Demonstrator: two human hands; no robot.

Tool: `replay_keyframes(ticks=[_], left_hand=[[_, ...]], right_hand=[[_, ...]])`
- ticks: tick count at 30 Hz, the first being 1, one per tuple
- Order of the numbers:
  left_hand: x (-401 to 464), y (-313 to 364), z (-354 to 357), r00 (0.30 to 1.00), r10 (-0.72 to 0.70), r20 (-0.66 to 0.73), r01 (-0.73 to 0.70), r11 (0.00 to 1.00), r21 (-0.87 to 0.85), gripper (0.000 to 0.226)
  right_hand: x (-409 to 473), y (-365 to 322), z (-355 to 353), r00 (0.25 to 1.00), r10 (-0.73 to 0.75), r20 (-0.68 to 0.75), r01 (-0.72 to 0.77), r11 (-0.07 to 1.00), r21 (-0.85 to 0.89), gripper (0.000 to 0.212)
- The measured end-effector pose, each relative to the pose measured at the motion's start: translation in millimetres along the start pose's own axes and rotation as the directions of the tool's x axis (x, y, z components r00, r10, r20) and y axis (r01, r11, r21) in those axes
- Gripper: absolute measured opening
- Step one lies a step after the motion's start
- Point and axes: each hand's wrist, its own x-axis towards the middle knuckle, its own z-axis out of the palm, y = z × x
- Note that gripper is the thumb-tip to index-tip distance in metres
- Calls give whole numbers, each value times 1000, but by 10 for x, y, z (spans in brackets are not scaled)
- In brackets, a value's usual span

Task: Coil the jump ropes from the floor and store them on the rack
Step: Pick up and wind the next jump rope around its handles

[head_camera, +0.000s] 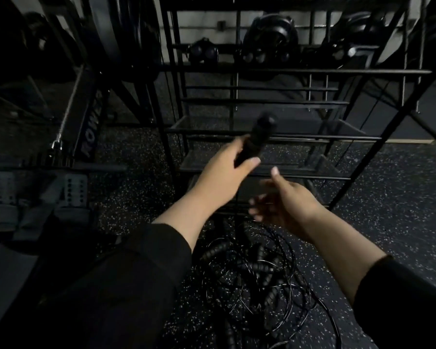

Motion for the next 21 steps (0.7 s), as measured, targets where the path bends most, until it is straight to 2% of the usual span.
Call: replay_keyframes(ticks=[1,3,5,7,9,11,13,16,18,21], left_hand=[[-52,102,-4,995,77,58,-82,992,91,42],[-207,308,-17,979,129,156,-155,974,166,43],[-394,449,-35,972,164,167,-198,956,215,43],[-587,549,-55,962,200,187,-240,946,220,60],[-773,588,-79,967,80,241,-105,990,96,90],[-896,568,-85,969,-61,240,64,998,-6,99],[-930,502,-34,968,-149,201,164,985,-56,88],[-906,383,120,957,-163,241,211,959,-190,39],[-883,312,221,926,-248,285,281,956,-80,18],[-819,114,303,896,-353,272,318,934,162,31]], right_hand=[[-155,-124,62,996,29,88,-37,995,88,69],[-448,-300,109,973,45,228,-81,985,151,75],[-750,-399,114,951,31,308,-95,976,194,61],[-1004,-414,85,935,2,355,-72,980,184,40],[-1185,-401,68,945,-7,327,0,1000,21,29],[-1270,-373,50,962,-35,270,92,975,-203,36],[-1337,-382,55,970,-87,229,156,939,-305,44],[-1435,-438,49,926,-232,298,325,892,-316,48],[-1487,-503,29,875,-366,318,449,858,-248,48],[-1445,-584,-111,835,-521,178,538,841,-58,43]])
